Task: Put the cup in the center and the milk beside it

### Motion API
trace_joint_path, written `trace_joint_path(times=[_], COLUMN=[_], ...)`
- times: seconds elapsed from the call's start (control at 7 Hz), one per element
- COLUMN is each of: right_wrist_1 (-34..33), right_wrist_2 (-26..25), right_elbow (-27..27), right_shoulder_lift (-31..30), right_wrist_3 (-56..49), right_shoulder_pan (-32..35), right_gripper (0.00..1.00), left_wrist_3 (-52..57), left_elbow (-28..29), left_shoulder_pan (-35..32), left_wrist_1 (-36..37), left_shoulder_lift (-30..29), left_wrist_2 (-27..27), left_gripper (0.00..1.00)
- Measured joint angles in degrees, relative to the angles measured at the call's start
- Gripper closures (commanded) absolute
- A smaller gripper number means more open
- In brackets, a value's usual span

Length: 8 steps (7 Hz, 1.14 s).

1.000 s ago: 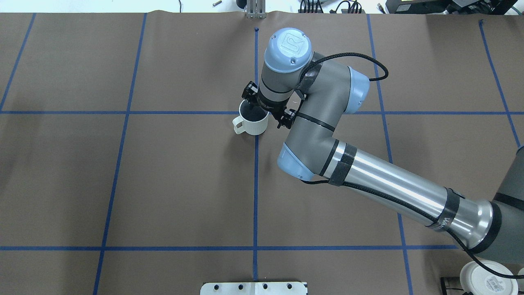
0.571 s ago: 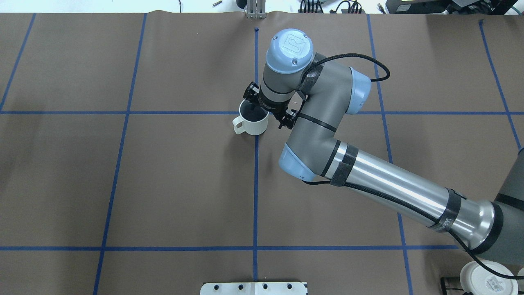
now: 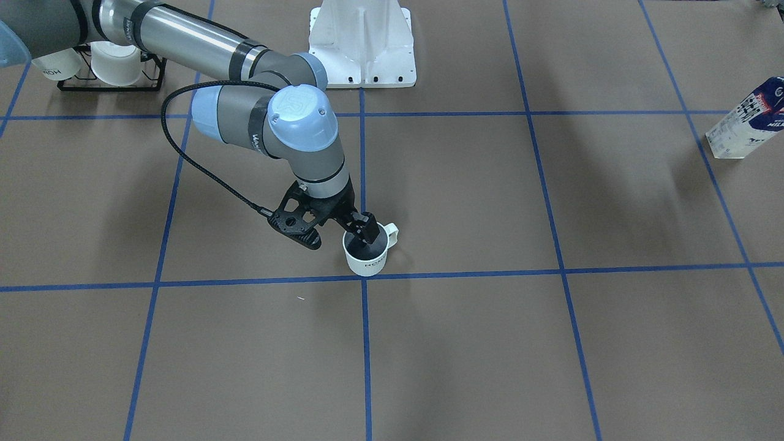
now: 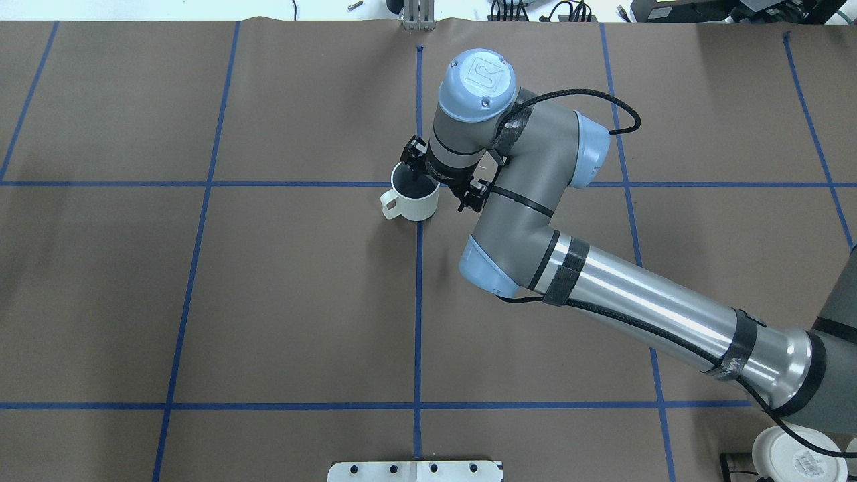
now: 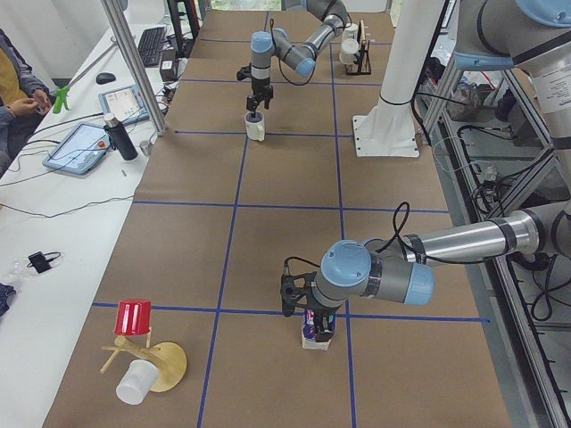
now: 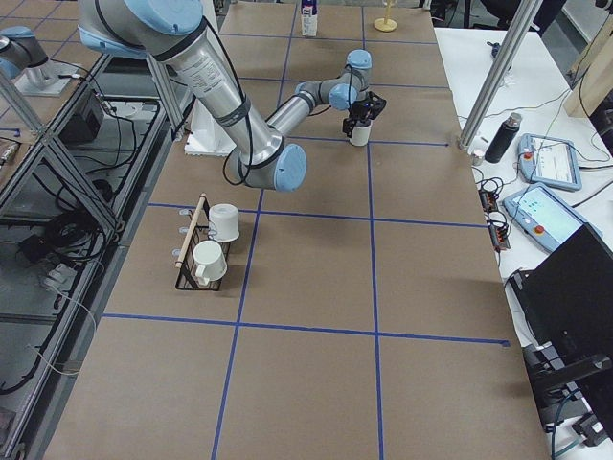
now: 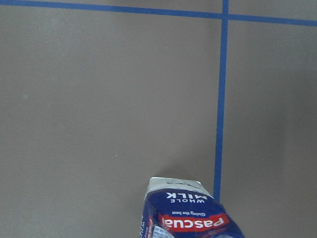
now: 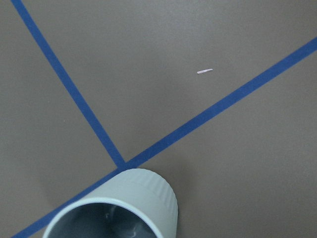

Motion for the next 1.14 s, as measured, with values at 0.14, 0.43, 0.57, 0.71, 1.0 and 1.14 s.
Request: trace_joint_path(times=[0.14,0.43,0.57,0.71,1.0,1.14], right_wrist_1=[0.02,0.08,0.08,0.09,0.05,-0.03], right_wrist_2=[0.0,0.06,0.08,0.13,0.87,2.5], right_elbow=[0.02,0.4,0.89,1.3,2.17,3.61], right_shoulder_lift=[-0.14,-0.56,-0.84,-1.06,-1.45,-2.2], right_wrist_3=[0.0,-0.06,-0.08,-0.09,-0.28,-0.68], right_shoulder_pan=[0.0,0.0,0.0,0.0,0.74,2.41], right_gripper=[0.0,0.0,0.0,0.0,0.0,0.0], left_wrist_3=[-0.64,-0.81,-1.06,-1.15,-1.17,-1.25], left_elbow=[0.15,0.84,1.17,1.8,2.83,3.04], left_shoulder_pan=[0.38,1.53,1.96,2.35,2.86,2.99], left_wrist_1=[0.0,0.02,0.08,0.11,0.15,0.18], left_shoulder_lift=[-0.08,-0.12,-0.15,-0.27,-0.48,-0.51], left_wrist_2=[-0.38,-0.17,-0.16,-0.16,-0.13,-0.13], left_gripper=[0.01,0.02,0.03,0.16,0.68,1.0])
